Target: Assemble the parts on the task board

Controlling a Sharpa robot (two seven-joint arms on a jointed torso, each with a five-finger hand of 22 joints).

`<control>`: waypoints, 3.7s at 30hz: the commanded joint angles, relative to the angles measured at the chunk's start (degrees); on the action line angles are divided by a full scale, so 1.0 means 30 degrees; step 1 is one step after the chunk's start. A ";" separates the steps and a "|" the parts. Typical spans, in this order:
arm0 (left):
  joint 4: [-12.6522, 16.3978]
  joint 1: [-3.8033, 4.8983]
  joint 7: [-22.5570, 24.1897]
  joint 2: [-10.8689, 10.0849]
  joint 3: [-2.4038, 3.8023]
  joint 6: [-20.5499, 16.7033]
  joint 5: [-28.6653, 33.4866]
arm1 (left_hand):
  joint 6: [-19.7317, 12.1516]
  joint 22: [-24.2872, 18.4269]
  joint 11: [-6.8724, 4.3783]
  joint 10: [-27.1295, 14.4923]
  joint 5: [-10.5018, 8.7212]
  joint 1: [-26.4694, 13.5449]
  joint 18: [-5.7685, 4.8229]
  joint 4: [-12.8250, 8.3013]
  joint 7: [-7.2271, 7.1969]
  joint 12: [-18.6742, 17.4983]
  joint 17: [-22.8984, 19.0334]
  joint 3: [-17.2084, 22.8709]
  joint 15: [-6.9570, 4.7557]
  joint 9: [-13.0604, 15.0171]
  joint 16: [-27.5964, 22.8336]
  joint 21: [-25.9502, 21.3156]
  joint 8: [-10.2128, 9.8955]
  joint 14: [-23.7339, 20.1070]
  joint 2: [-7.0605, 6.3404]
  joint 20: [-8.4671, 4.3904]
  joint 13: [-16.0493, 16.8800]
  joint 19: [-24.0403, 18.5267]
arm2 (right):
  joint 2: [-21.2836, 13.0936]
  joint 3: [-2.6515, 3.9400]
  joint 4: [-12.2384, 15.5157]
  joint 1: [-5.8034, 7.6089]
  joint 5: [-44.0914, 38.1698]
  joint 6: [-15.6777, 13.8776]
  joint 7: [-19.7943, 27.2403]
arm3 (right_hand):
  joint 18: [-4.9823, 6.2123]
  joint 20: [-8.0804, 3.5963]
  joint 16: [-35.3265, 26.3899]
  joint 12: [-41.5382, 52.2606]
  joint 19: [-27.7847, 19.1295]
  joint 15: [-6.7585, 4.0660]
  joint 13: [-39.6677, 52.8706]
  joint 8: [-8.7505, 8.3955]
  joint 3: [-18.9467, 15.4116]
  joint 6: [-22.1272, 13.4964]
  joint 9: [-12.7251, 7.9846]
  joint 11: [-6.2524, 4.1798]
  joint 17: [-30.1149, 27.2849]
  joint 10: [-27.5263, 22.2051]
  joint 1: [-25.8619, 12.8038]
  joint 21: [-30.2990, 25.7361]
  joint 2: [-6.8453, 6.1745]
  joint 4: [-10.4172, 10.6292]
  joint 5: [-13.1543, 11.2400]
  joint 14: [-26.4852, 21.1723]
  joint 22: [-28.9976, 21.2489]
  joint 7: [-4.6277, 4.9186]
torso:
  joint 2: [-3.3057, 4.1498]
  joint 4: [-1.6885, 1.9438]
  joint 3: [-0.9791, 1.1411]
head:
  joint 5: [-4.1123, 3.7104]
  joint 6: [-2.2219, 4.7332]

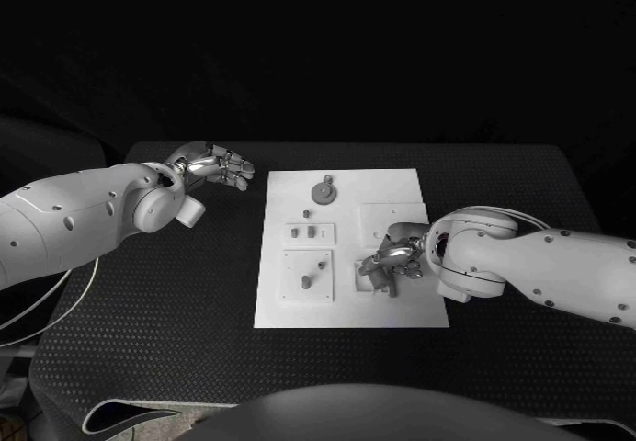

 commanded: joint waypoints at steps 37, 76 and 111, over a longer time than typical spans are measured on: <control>0.0044 0.0020 -0.0026 0.0023 0.0003 0.0242 0.0149 | -0.0143 -0.0020 0.0047 0.0088 0.0096 -0.0272 0.0114 0.0131 -0.0007 0.0059 0.0077 0.0056 0.0048 -0.0043 -0.0120 -0.0003 0.0110 0.0134 0.0043 0.0012 -0.0053 0.0020 | 0.0775 -0.0164 -0.0985 -0.0383 -0.0703 0.0303 -0.0160 | 0.1077 -0.0054 0.0036 0.0047 -0.0105 -0.0322 0.0080 -0.0208 0.0135 0.0202 -0.0078 -0.0156 0.0085 -0.0071 -0.1260 0.0124 -0.0373 0.0351 0.0048 0.0266 0.0323 0.0061 | 0.0009 0.0003 -0.0019 | 0.0038 0.0003; 0.0011 0.0020 -0.0042 0.0032 0.0003 0.0183 0.0158 | -0.0160 -0.0022 0.0052 0.0076 0.0029 -0.0352 0.0116 0.0160 -0.0004 0.0060 0.0152 0.0068 0.0052 -0.0065 -0.0177 -0.0003 0.0128 0.0130 0.0046 0.0013 -0.0093 0.0000 | 0.0806 -0.0175 -0.1031 -0.0436 -0.0758 0.0611 -0.0077 | 0.1076 -0.0134 -0.0221 -0.0051 -0.0190 -0.0352 0.0085 -0.0376 0.0646 -0.0060 -0.0077 -0.0061 -0.0281 -0.0271 -0.2026 0.0015 -0.1863 0.0556 0.0047 -0.0069 0.0266 0.0160 | 0.0004 -0.0008 -0.0005 | 0.0031 0.0003; -0.0128 0.0015 -0.0042 0.0067 0.0003 0.0271 0.0158 | -0.0168 -0.0023 0.0055 0.0071 0.0014 -0.0356 0.0114 0.0160 -0.0003 0.0062 0.0192 0.0093 0.0057 -0.0076 -0.0211 -0.0002 0.0139 0.0122 0.0082 0.0019 -0.0114 -0.0013 | -0.0046 -0.0151 -0.0335 -0.0445 -0.1972 -0.0883 0.0362 | 0.1077 -0.0178 -0.0193 -0.0019 -0.0104 -0.0358 0.0092 -0.0476 0.0978 -0.0281 -0.0056 -0.0017 -0.0184 -0.0238 -0.1975 0.0024 -0.2315 0.0812 0.0038 0.0007 0.0266 0.0214 | -0.0001 0.0001 0.0015 | 0.0015 0.0003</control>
